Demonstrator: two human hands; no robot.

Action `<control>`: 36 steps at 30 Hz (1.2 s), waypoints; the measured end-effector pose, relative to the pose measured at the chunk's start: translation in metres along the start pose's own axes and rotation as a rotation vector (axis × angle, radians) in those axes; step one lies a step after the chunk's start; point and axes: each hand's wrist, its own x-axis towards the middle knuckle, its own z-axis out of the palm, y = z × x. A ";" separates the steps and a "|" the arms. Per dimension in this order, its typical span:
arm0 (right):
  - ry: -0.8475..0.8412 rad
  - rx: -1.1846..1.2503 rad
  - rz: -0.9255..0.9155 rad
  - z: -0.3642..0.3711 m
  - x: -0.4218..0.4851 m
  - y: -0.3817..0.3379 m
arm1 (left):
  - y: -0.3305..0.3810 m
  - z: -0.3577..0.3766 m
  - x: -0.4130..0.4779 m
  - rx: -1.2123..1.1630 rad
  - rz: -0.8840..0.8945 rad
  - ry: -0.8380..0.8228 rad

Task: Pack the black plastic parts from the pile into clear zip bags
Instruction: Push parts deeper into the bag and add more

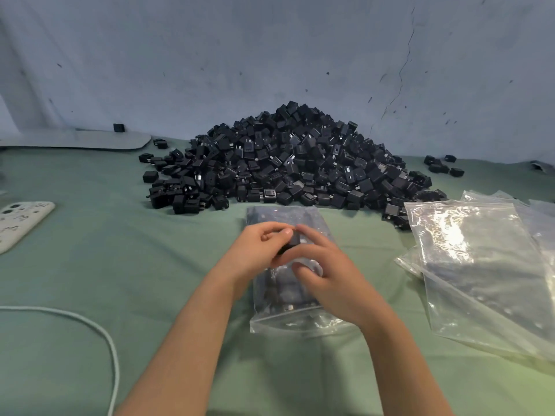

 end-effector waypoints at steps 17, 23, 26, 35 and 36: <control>0.222 0.009 0.125 0.000 -0.030 0.010 | -0.002 0.011 -0.022 0.432 0.142 0.106; 0.354 0.269 0.207 -0.006 -0.041 0.009 | -0.012 0.026 -0.043 1.104 0.275 -0.225; 0.273 0.297 0.125 -0.013 -0.060 -0.001 | -0.005 0.027 -0.040 0.995 0.326 -0.105; 0.086 -0.320 0.064 0.025 -0.053 -0.003 | 0.027 0.031 -0.043 0.934 0.502 -0.049; 0.095 -0.318 0.068 0.034 -0.042 -0.004 | 0.030 0.033 -0.045 0.994 0.508 -0.058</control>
